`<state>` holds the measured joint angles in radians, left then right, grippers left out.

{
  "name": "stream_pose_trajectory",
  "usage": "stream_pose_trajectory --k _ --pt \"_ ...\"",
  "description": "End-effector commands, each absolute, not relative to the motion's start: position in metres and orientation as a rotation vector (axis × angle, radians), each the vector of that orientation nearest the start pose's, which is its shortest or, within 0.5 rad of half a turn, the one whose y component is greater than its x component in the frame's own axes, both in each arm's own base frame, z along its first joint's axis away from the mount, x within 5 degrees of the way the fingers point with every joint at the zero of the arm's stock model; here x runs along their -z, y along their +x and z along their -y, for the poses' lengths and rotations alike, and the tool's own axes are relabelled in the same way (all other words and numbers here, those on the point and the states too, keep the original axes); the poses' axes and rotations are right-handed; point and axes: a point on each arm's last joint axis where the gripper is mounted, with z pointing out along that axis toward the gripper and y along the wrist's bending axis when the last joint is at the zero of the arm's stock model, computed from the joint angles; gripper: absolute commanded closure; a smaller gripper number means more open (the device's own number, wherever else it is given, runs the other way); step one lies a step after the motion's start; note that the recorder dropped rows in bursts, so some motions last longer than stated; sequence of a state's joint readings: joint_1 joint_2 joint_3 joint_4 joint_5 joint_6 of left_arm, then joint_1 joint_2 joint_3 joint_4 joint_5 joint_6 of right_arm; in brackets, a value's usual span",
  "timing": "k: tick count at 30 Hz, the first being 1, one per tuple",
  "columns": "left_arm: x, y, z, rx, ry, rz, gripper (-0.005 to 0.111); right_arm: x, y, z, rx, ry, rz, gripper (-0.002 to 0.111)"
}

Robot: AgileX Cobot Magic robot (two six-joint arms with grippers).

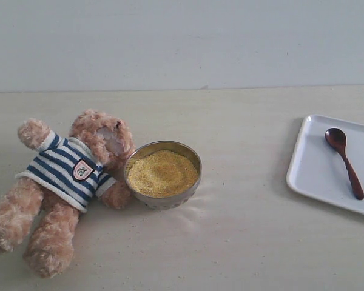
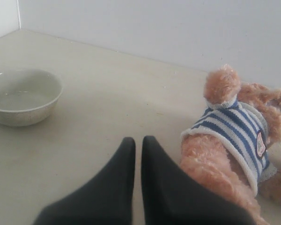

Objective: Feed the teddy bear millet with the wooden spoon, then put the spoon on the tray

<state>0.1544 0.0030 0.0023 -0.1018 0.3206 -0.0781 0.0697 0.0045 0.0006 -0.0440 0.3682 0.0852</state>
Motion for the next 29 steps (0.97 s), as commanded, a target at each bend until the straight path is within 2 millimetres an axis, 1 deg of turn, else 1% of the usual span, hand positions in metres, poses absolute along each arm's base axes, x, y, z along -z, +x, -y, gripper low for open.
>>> stream_pose_trajectory --k 1,13,19,29 --pt "-0.1857 0.0541 -0.0055 0.039 -0.266 -1.768 0.102 -0.1804 0.0530 -0.0021 -0.058 -0.016 -1.848 0.108" --pt "-0.1857 0.0541 -0.0055 0.039 -0.266 -1.768 0.102 -0.1804 0.0530 -0.0021 -0.058 -0.016 -1.848 0.108" --pt "-0.1856 0.0543 -0.0031 0.072 -0.227 -1.774 0.102 -0.1804 0.0530 -0.0021 -0.058 -0.016 -1.848 0.108" --pt "-0.1856 0.0543 -0.0030 0.073 -0.225 -1.774 0.102 -0.1804 0.0530 -0.0021 -0.058 -0.016 -1.848 0.108"
